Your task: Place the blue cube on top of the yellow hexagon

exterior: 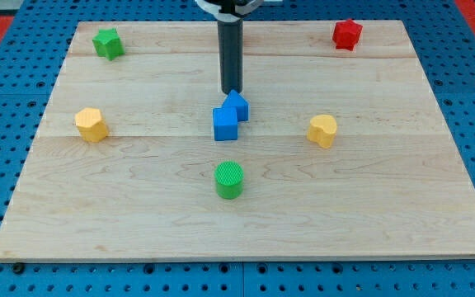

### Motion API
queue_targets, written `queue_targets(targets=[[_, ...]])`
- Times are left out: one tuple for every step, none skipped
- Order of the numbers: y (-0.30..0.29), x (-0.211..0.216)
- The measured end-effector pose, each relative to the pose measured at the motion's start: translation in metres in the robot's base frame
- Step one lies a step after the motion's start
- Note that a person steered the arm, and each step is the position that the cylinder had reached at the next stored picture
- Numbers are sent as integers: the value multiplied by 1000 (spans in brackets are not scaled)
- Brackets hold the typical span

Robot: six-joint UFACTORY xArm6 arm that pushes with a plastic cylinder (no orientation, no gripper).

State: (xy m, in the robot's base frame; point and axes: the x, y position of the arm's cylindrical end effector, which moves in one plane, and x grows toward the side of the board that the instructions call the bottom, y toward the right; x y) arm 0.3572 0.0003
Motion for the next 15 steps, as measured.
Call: queue_targets(targets=[[43,12],[40,54],[10,75],[-45,73],[-85,79],[-92,97],[-122,74],[-146,44],[-148,33],[-129,31],[-122,16],[-73,14],[-66,-8],[-86,-30],[-176,1]])
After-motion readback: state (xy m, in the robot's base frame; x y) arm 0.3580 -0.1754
